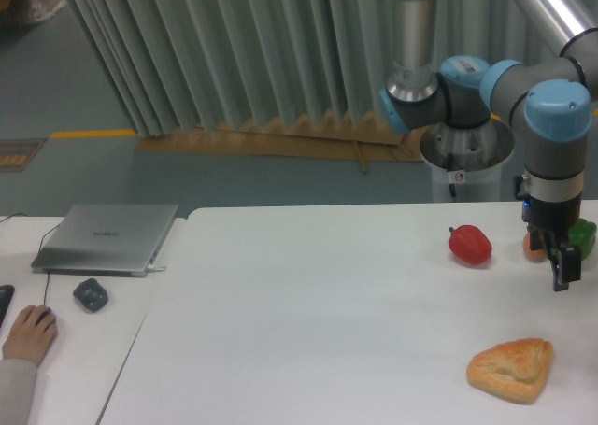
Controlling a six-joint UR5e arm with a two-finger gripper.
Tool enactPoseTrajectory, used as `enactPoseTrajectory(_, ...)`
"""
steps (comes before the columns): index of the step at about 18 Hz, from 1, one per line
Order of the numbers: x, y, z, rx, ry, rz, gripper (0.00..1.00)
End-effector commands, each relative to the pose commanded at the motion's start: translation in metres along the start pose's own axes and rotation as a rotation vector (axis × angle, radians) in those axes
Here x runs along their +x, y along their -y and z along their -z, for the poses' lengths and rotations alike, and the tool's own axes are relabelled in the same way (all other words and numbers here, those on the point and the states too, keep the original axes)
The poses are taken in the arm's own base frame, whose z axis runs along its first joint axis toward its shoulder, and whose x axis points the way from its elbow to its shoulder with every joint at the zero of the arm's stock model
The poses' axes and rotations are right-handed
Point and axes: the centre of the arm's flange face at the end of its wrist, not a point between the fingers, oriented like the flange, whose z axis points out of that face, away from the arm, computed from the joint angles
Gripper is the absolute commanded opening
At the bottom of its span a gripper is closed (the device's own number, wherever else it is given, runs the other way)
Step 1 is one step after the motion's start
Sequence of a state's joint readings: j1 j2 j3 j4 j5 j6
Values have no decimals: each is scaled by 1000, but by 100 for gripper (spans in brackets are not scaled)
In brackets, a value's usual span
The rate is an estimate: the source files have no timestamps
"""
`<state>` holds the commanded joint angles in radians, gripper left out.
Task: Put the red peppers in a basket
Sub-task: 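Move the gripper from beside the green pepper toward the red pepper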
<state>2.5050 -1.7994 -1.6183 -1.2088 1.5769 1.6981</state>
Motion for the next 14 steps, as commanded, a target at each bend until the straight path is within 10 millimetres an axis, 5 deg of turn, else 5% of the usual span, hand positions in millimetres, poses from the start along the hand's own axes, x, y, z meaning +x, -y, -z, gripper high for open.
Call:
enactPoseTrajectory(4,-4,3,7,21,19,27,100)
enactPoseTrajectory(8,11,15,-25,97,-17,87,100)
enactPoseTrajectory(14,14,12,-27,56,-26,-36,100)
